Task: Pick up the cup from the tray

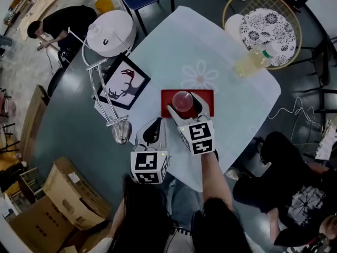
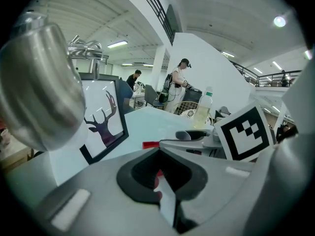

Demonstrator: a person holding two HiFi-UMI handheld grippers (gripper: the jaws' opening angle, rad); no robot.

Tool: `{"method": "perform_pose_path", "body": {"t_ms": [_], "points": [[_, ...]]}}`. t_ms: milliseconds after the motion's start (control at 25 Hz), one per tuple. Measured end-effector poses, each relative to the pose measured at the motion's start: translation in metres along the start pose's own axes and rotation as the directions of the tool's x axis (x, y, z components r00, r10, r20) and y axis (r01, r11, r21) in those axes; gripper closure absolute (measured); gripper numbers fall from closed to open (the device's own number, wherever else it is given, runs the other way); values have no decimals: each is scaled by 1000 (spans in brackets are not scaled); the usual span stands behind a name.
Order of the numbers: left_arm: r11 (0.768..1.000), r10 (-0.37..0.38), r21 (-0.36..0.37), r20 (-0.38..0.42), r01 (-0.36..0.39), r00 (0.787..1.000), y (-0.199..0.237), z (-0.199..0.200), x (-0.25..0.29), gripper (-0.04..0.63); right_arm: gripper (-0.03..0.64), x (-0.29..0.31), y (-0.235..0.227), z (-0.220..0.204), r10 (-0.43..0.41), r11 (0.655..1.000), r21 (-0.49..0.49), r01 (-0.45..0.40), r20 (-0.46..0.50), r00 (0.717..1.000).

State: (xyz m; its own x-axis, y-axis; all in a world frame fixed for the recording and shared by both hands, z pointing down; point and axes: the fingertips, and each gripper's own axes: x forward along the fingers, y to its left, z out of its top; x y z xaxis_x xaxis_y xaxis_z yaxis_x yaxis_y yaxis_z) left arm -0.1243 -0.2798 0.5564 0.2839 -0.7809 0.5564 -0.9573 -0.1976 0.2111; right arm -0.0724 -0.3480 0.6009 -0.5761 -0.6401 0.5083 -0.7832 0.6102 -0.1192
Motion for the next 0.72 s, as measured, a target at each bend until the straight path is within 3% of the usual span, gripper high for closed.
{"method": "perform_pose_path", "body": {"t_ms": [240, 720], "points": [[1000, -30, 10, 0, 30, 1000, -11, 0, 4, 595, 264, -26, -4, 9, -22, 999, -38, 22, 13, 1000], [983, -158, 94, 12, 156, 987, -85, 16, 9, 595, 264, -112, -61, -10, -187, 980, 77, 185, 25, 982]]}}
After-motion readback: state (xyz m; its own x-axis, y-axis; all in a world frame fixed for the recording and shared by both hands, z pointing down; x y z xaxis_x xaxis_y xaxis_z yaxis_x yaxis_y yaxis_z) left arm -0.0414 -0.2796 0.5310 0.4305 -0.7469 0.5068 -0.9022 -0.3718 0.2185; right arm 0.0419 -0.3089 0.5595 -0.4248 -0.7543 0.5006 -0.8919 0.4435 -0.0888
